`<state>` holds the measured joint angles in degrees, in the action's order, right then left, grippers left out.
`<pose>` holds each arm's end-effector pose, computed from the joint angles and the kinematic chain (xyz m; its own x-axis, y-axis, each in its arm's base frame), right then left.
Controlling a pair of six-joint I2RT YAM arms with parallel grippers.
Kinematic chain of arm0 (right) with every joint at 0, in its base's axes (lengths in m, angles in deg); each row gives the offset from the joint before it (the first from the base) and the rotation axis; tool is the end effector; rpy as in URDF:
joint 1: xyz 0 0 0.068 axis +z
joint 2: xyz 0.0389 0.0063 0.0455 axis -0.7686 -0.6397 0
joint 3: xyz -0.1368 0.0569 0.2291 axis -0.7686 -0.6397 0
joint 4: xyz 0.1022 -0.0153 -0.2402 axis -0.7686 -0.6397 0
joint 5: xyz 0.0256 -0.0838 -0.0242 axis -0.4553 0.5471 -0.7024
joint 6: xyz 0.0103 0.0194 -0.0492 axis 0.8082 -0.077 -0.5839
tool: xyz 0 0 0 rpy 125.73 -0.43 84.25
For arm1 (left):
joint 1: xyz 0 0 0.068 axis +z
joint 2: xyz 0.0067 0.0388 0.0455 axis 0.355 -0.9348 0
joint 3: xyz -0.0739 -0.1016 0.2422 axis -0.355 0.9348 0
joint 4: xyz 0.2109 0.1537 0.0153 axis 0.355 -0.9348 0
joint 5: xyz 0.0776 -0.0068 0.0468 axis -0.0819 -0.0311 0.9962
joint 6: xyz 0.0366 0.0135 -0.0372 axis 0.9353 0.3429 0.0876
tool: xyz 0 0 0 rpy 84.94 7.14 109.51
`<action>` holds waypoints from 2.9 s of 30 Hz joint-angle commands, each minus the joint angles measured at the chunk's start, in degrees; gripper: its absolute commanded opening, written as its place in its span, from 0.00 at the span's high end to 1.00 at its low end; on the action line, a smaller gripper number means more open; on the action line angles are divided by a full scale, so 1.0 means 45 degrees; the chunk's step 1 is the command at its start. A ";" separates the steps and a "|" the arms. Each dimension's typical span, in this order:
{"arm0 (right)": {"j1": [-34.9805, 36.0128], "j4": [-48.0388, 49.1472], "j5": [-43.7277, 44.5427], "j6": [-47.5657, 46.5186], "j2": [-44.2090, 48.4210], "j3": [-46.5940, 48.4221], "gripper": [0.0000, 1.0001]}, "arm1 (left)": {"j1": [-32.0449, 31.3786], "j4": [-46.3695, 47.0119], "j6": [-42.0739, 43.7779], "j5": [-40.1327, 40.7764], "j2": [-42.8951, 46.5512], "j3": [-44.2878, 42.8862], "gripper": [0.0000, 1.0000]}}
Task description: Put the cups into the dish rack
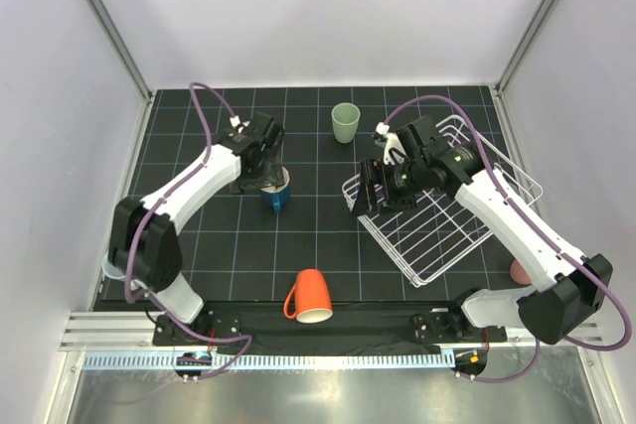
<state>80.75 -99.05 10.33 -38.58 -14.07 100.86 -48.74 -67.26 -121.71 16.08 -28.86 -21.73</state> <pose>0.2074 0.1394 0.3414 -0.9187 -0.1485 -0.3661 -0.3357 0.7821 0.5250 0.3001 -0.1484 0.2590 -0.8750 -0.2216 -0.4304 -0.2325 0.9722 -0.0280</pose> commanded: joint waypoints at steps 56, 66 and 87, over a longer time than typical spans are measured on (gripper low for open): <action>1.0534 0.5156 0.8593 0.1685 0.3084 -0.5317 0.18 | -1.2775 -0.6795 -1.0524 0.9028 0.9145 0.1372 0.29; 1.5578 0.5673 1.5005 0.3754 -0.0307 -0.4523 0.34 | -1.2736 -0.8418 -1.1406 1.0772 1.0356 0.0960 0.29; 1.6674 0.2799 1.8444 0.6280 -0.5471 -0.2622 0.34 | -1.2735 -0.6368 -0.8965 1.0012 1.1062 0.0902 0.30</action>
<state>155.53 -86.59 87.98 -12.03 -39.23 90.17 -106.16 -92.35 -163.24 59.68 21.04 -15.96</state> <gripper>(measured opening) 0.663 0.708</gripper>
